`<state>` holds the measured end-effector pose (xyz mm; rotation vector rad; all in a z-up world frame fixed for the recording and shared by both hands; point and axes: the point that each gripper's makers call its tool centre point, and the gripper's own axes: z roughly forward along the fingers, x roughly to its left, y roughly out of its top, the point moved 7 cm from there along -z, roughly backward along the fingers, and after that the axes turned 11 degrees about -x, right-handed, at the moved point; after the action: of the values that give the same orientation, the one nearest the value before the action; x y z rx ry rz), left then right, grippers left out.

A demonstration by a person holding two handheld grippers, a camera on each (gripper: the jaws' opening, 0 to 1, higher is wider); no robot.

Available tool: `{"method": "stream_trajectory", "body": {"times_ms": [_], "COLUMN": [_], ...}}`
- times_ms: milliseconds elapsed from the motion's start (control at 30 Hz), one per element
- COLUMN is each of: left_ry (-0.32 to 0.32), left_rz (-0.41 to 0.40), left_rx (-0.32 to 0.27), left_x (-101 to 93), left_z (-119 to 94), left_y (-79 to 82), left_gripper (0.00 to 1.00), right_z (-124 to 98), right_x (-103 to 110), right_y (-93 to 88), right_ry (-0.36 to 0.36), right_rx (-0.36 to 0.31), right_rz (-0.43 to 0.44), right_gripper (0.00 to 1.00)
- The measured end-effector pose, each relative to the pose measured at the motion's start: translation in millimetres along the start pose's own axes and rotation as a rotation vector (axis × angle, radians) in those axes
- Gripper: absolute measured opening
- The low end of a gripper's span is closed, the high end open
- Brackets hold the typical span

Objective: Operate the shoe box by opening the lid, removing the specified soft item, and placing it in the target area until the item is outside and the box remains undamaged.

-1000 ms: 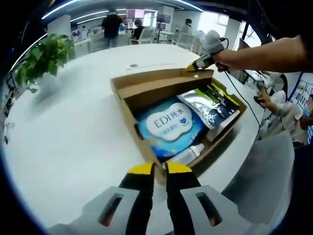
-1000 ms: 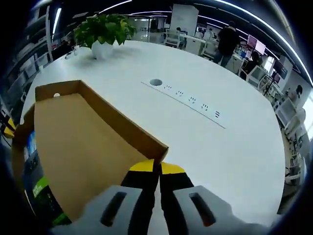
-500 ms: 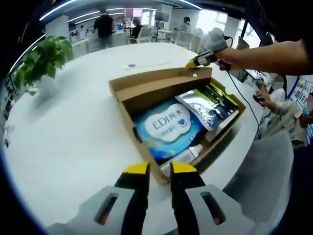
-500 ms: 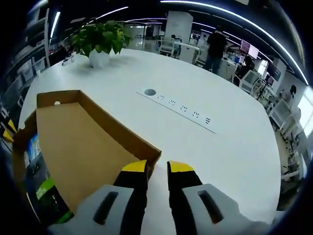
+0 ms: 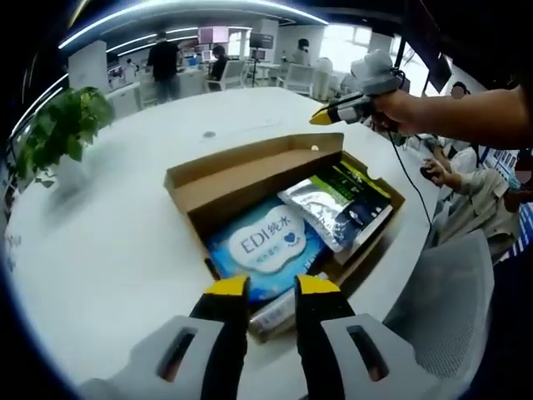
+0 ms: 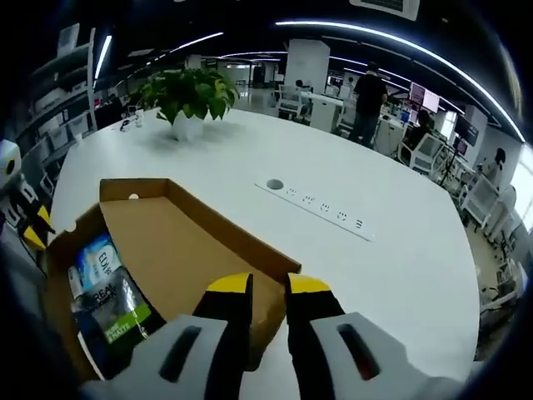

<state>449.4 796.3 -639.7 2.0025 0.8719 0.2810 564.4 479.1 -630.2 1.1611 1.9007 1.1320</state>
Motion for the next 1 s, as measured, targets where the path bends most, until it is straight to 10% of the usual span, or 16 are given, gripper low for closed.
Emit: {"method": "stream_trajectory", "body": {"times_ms": [700,1000], "left_ry": [-0.057,-0.117], "left_rz": [-0.072,-0.226], "left_rx": [-0.012,-0.021], "left_x": [-10.2,-22.8], "left_z": [34.0,63.1], "left_y": [9.9,10.1], "left_gripper": [0.2,0.22], "right_z": [-40.8,-59.4], "right_x": [52.8,76.7], "right_y": [-19.5,-29.8], "right_ry": [0.057,0.088], "right_rx": [0.006,0.026], "right_rz": [0.029,0.04], "right_gripper": [0.11,0.1]}}
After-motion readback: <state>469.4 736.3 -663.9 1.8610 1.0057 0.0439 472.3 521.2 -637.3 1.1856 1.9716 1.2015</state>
